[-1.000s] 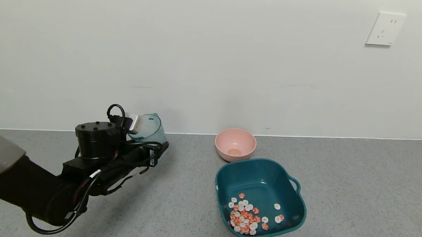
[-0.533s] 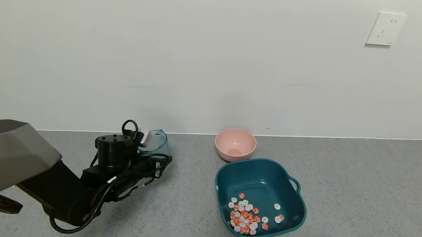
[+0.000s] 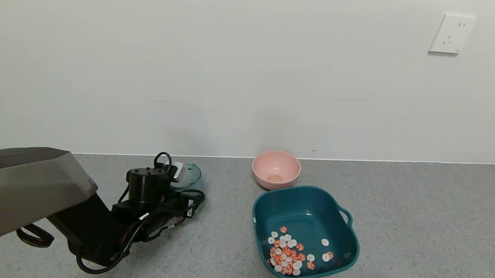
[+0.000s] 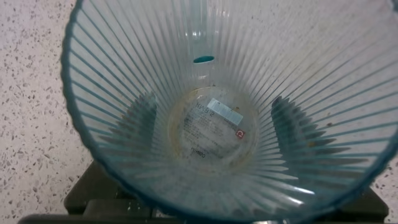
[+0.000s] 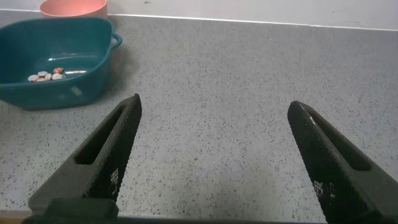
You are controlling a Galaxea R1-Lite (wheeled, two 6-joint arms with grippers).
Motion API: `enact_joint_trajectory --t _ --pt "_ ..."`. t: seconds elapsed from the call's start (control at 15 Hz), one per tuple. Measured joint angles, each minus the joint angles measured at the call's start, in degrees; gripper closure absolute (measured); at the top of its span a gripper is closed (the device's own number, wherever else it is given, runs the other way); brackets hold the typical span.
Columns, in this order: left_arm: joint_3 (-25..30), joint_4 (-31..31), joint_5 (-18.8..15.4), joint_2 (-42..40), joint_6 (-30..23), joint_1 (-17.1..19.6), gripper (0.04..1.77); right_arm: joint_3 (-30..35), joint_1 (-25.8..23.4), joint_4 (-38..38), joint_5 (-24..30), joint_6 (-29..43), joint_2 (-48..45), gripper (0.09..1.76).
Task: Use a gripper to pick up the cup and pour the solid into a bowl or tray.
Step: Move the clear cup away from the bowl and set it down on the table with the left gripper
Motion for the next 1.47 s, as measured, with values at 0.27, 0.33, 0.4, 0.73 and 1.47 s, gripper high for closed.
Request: enact_joint_trajectory --t 0.27,0.33,0.4,0.73,1.47 --pt "-0.06 0.28 -0.13 0.52 -0.02 -0.02 0.55 0.0 0.0 0.0 0.01 0.0 0.0 0.14" --pt "-0.06 0.3 -0.16 0.6 0.0 -0.02 0.55 0.0 0.0 -0.02 0.0 0.0 0.0 0.14" --pt "-0.06 0.28 -0.2 0.61 0.0 -0.02 0.55 0.0 0.0 -0.02 0.0 0.0 0.0 0.14" --pt "0.22 0.22 -0.57 0.6 0.0 -0.02 0.55 0.0 0.02 0.0 0.01 0.0 0.0 0.14" --pt "0.38 -0.09 -0.46 -0.02 -0.66 0.06 0.21 0.0 0.0 -0.02 0.0 0.0 0.0 0.14"
